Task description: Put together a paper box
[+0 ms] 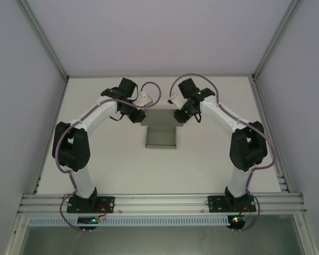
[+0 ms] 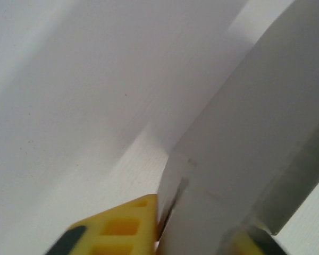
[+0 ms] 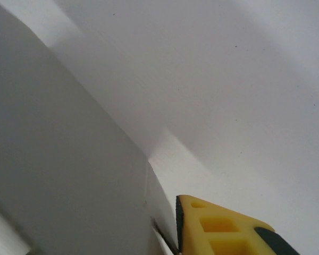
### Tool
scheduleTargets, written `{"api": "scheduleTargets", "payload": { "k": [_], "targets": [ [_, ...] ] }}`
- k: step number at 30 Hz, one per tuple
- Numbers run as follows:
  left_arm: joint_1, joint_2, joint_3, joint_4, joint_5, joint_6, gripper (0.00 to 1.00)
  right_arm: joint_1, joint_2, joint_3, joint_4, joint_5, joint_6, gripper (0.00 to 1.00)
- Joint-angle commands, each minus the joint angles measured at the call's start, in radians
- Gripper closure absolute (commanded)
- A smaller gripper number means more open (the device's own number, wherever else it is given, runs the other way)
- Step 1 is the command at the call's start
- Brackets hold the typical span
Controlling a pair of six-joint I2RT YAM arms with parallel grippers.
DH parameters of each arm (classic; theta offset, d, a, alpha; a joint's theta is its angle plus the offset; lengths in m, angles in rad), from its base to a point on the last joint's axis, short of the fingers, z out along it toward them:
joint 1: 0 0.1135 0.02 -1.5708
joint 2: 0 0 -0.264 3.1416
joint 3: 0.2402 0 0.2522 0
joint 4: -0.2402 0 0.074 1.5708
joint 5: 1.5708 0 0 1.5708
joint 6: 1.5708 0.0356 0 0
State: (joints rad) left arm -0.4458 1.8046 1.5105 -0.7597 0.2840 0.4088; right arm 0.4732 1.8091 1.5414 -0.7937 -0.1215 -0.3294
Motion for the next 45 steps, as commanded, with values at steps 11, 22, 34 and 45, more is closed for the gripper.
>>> {"api": "scheduleTargets", "payload": {
  "k": [11, 22, 34, 45],
  "targets": [
    [-0.043, -0.026, 0.059, 0.106, -0.220, -0.415, 1.00, 0.011, -0.079, 0.003, 0.122, 0.143, 0.429, 1.00],
    [-0.085, 0.012, -0.047, 0.453, -0.123, -0.846, 1.00, 0.080, -0.049, -0.053, 0.351, 0.323, 0.949, 0.99],
    [-0.133, 0.075, -0.124, 0.565, -0.203, -0.955, 1.00, 0.116, -0.037, -0.219, 0.528, 0.432, 1.088, 1.00],
    [-0.163, -0.016, -0.332, 0.578, -0.320, -0.915, 1.00, 0.169, -0.096, -0.516, 0.800, 0.490, 0.937, 1.00]
  ]
}}
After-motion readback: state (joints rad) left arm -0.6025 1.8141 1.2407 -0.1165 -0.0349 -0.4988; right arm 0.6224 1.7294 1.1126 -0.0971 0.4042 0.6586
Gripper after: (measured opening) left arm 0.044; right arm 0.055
